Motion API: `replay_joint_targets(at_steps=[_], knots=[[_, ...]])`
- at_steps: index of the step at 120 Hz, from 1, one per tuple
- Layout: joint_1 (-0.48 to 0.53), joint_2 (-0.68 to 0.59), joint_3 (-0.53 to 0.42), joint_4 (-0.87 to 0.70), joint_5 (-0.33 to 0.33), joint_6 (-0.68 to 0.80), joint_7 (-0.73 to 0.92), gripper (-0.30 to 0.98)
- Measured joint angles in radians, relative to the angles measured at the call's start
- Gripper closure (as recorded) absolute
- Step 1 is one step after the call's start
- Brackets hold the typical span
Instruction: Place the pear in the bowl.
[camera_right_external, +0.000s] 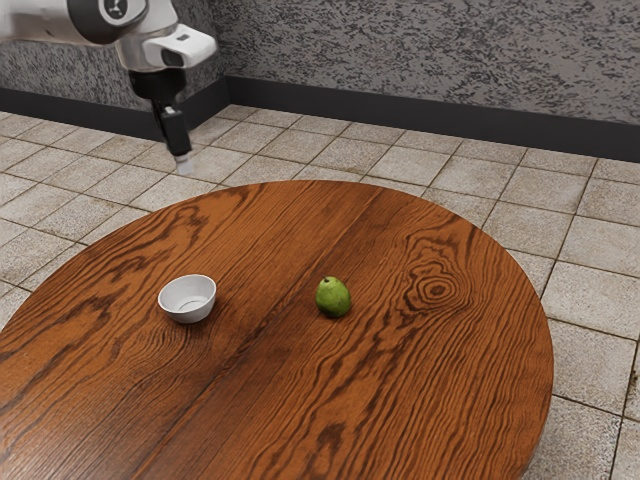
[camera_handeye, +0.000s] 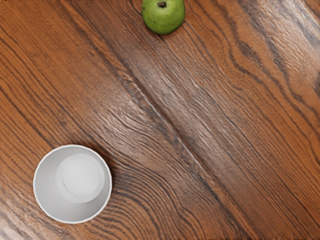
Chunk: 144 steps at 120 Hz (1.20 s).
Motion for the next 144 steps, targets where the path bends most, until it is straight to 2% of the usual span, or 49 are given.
replay_joint_targets(at_steps=[38,62,72,106,119,144], knots=[[-0.003,0.03,-0.006,0.0,-0.015,0.003,0.126,0.0],[-0.1,0.13,-0.006,-0.024,-0.032,0.116,0.2,0.0],[-0.121,0.184,-0.004,-0.034,-0.045,0.168,0.225,0.0],[-0.146,0.372,0.001,-0.019,-0.172,0.319,0.257,0.0],[-0.148,0.482,0.011,0.097,-0.175,0.355,0.27,0.0],[-0.141,0.618,0.024,0.19,-0.188,0.421,0.296,0.0]])
